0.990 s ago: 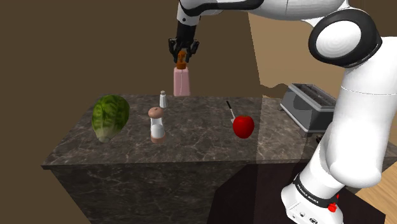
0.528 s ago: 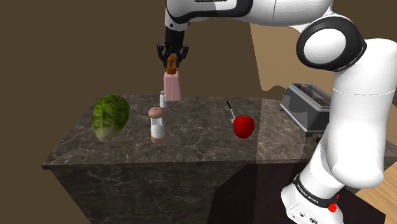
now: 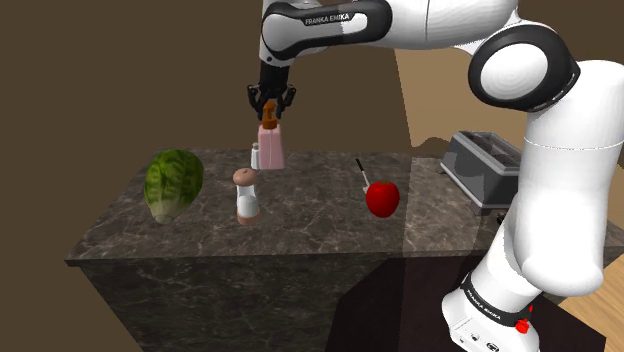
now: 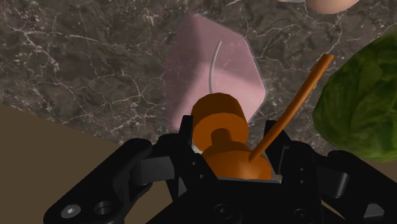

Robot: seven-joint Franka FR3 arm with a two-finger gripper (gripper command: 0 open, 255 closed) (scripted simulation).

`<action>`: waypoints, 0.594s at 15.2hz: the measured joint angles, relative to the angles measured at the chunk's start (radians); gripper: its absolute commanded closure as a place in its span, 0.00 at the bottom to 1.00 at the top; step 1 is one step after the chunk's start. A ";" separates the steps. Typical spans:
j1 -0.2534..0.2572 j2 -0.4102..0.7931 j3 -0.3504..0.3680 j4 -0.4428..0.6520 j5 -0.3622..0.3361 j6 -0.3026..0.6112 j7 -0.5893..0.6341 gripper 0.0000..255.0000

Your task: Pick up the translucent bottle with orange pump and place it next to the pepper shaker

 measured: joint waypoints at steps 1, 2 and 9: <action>0.001 0.000 0.000 -0.014 0.000 0.014 0.001 1.00; 0.000 0.000 0.000 -0.029 0.000 0.029 0.001 1.00; 0.002 0.008 0.001 -0.112 -0.001 0.121 0.004 1.00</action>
